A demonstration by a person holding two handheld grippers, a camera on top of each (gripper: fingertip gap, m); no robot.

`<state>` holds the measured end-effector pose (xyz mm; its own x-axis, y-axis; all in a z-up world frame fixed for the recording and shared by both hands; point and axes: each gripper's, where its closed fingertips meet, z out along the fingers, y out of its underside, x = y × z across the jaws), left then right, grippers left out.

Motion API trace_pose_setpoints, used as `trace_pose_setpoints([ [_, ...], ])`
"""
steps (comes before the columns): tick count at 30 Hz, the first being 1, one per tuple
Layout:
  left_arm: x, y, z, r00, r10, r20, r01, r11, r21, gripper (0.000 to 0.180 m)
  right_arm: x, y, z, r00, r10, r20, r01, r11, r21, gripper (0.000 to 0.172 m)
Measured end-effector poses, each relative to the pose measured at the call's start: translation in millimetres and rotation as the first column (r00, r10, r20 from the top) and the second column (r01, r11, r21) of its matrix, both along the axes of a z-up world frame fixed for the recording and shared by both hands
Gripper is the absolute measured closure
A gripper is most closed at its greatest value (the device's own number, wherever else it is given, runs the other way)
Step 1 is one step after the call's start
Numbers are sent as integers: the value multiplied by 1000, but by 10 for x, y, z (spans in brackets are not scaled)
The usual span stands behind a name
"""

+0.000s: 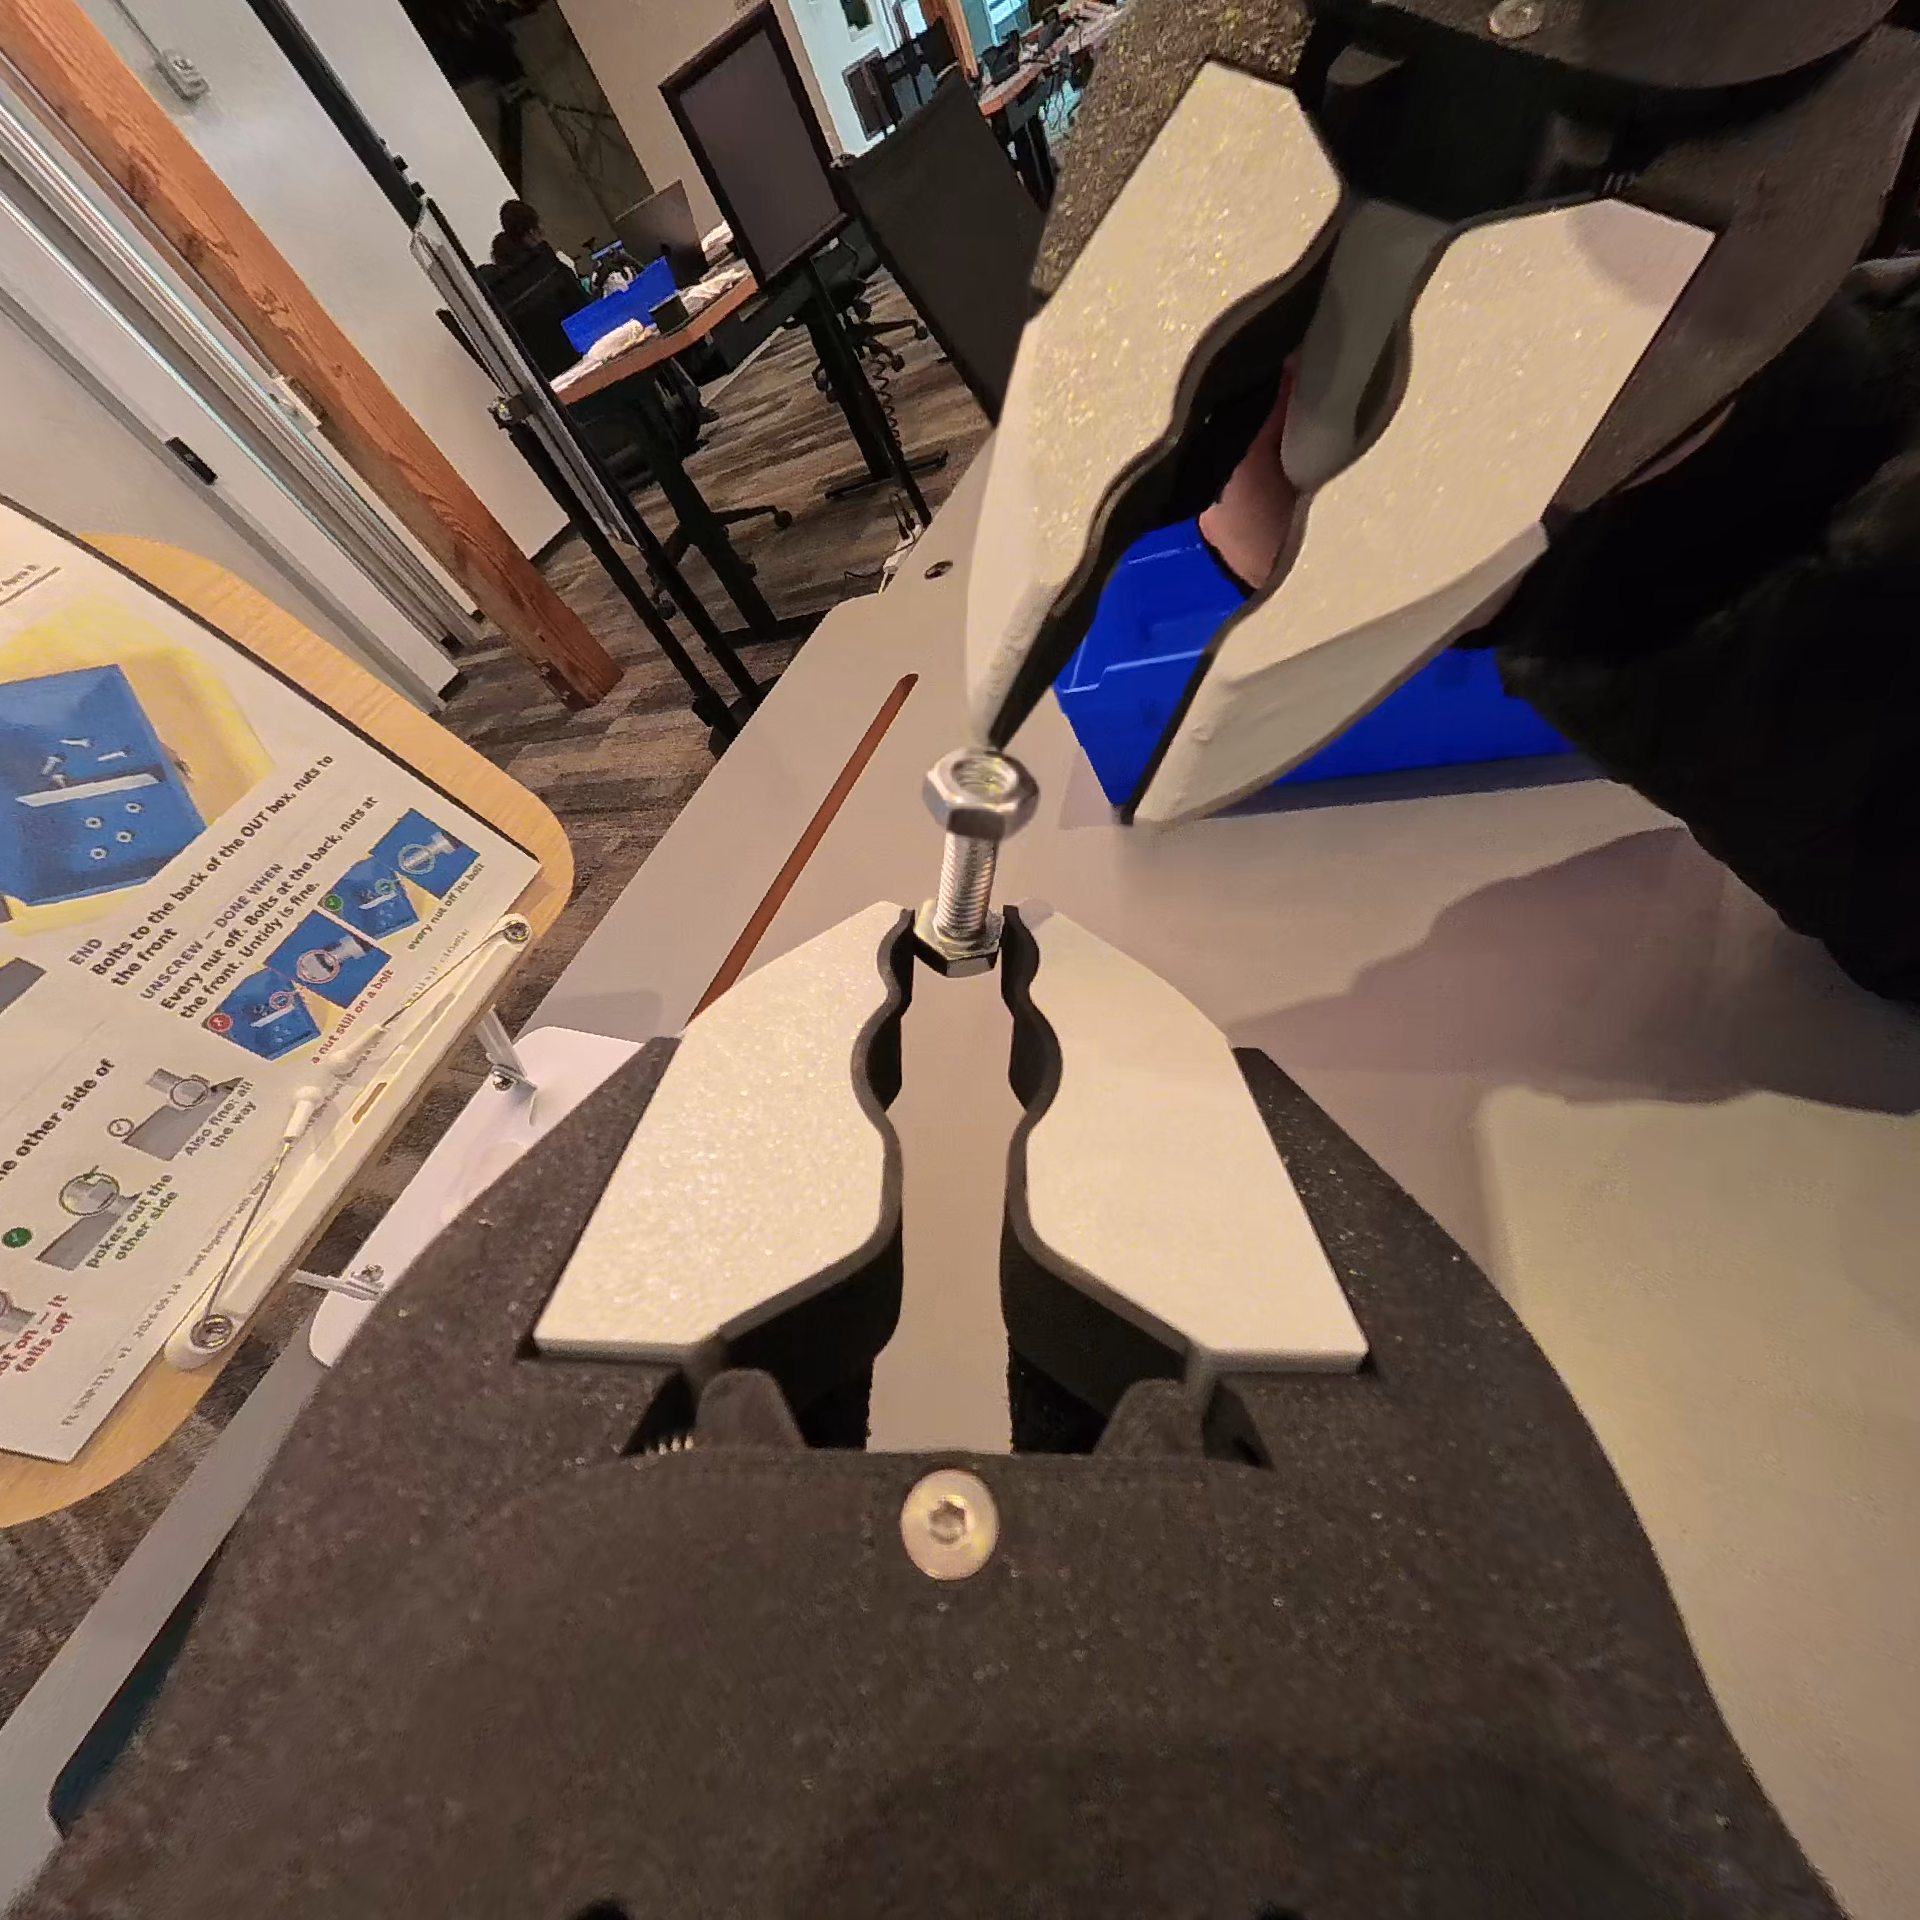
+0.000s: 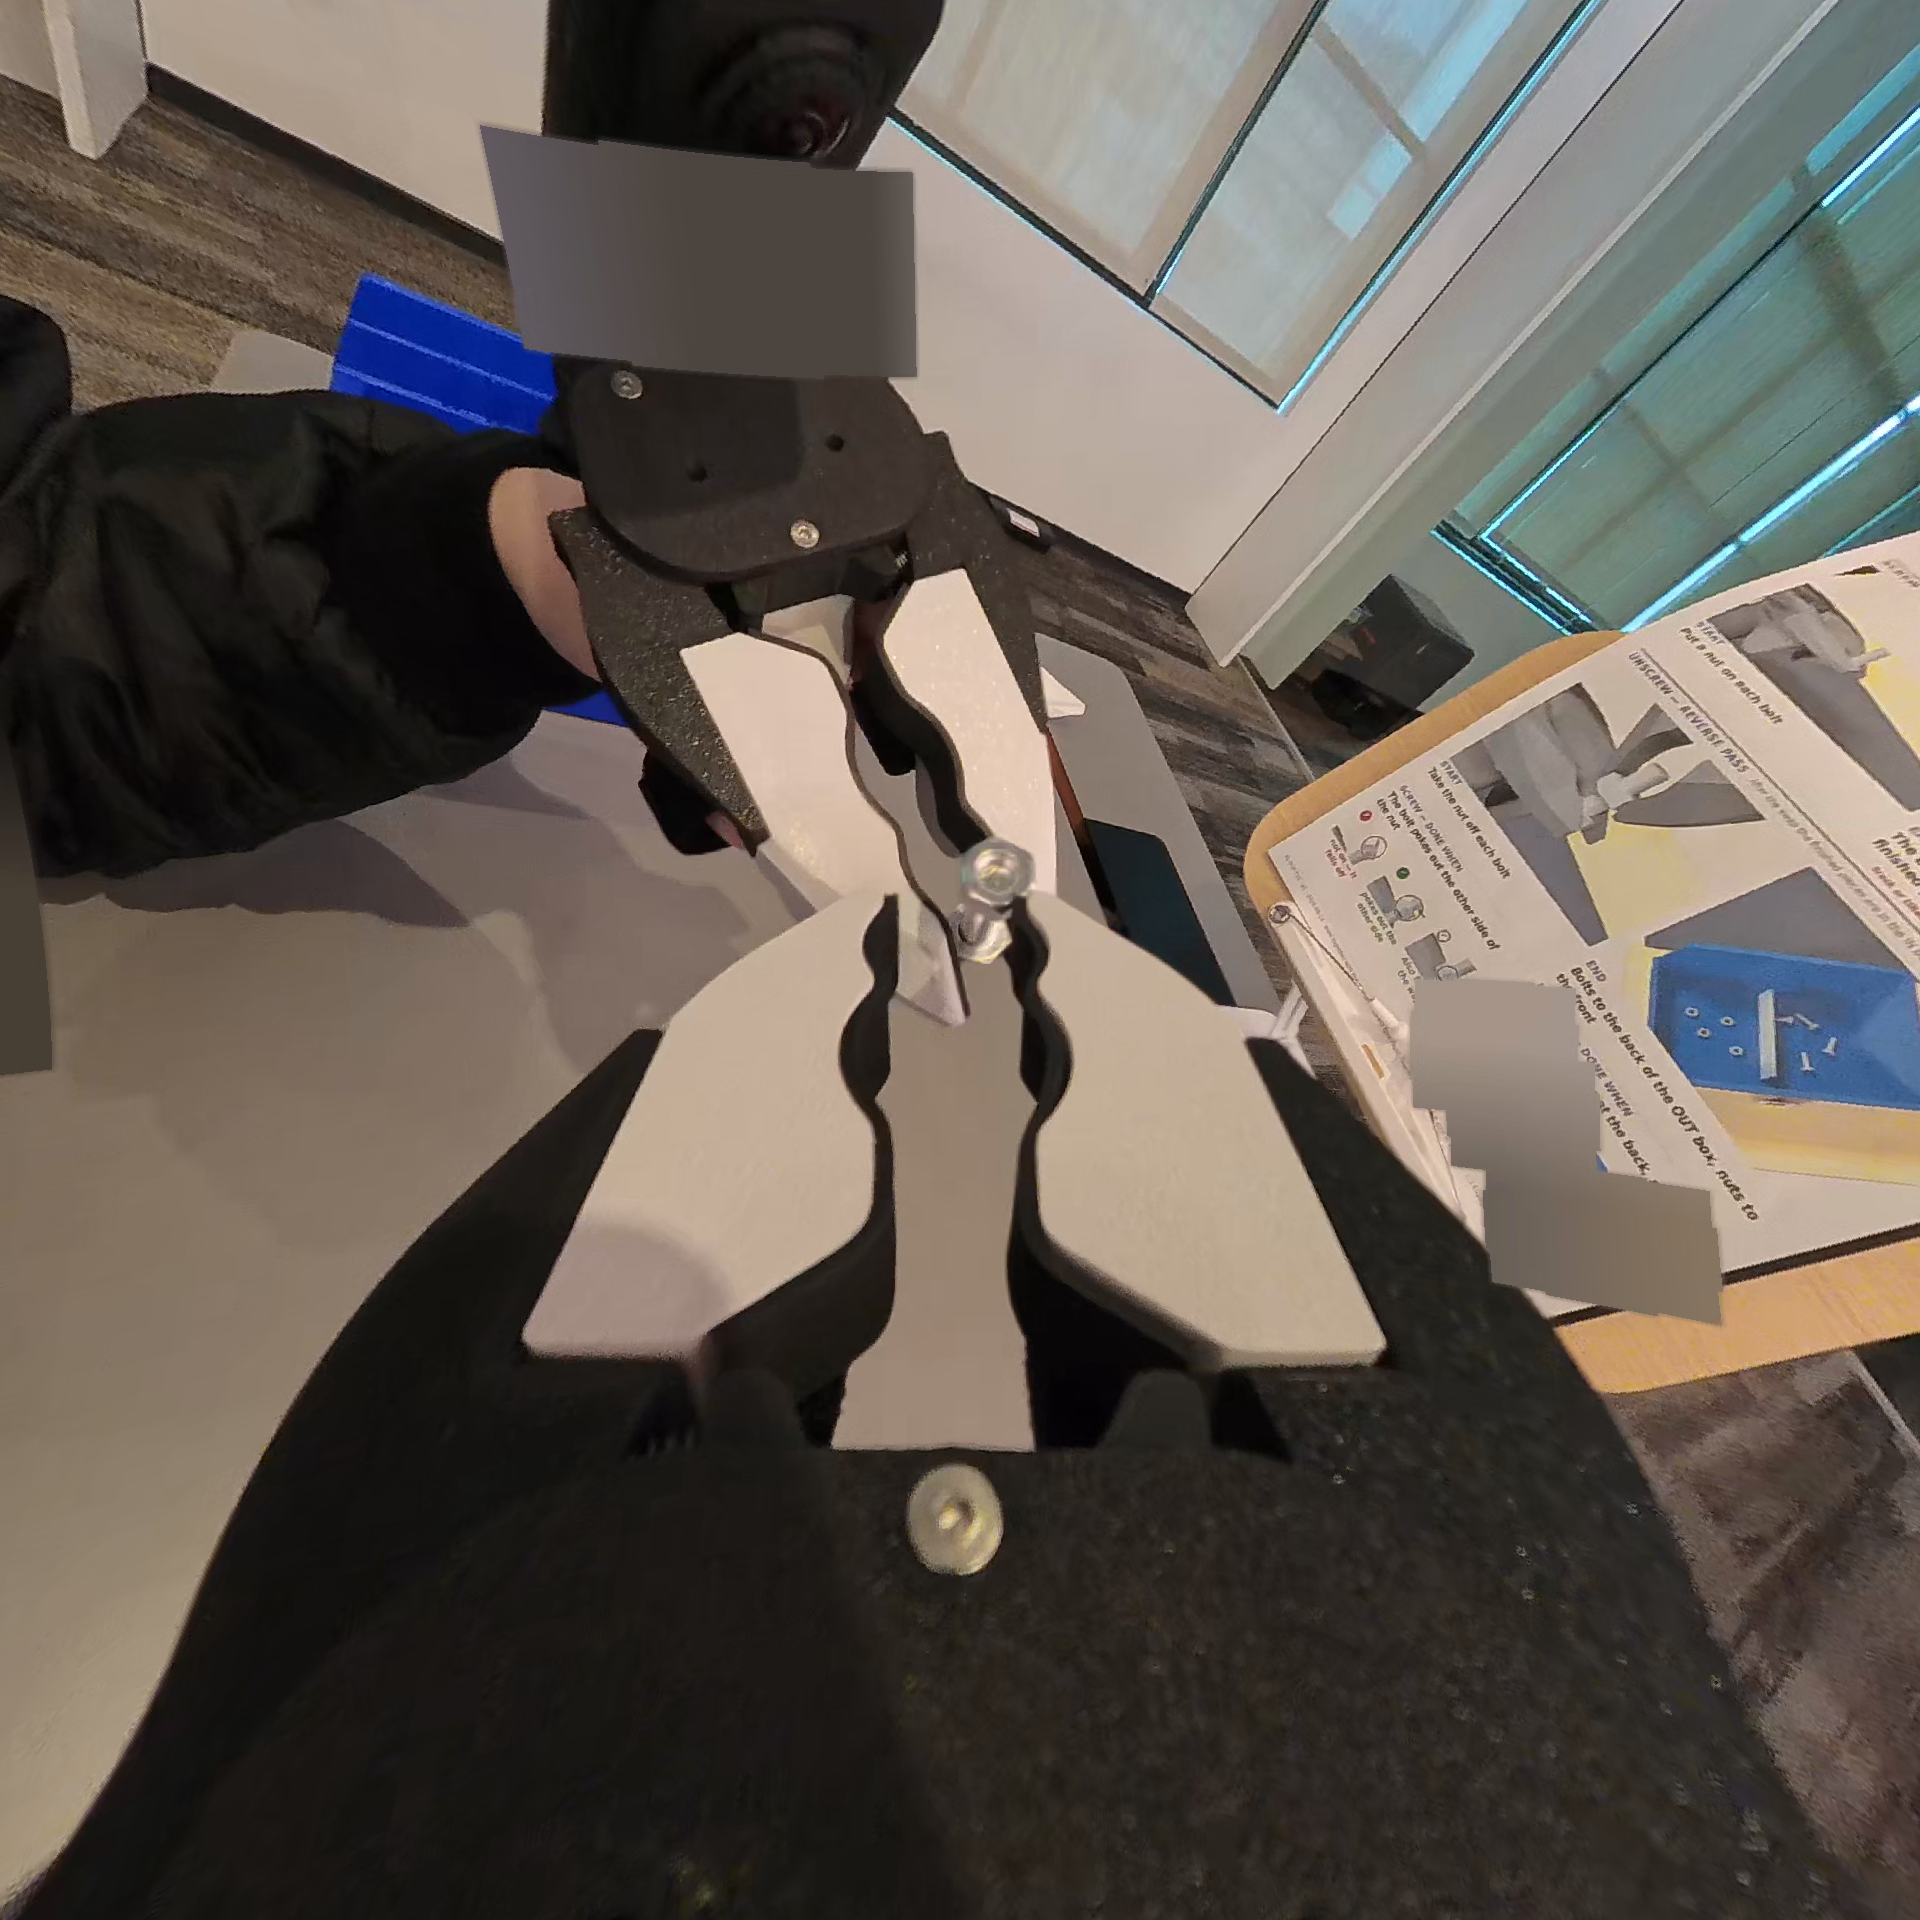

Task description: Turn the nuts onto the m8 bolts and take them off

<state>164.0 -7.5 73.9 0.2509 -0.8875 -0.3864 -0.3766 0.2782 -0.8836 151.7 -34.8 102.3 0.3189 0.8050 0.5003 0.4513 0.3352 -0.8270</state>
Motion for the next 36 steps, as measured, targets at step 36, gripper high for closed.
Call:
trace_pose_setpoints([
  [36,-21,16,16,1000,3,9,-3,1000,-5,165,-34,-19,-25,1000,12,16,-12,1000,3,147],
])
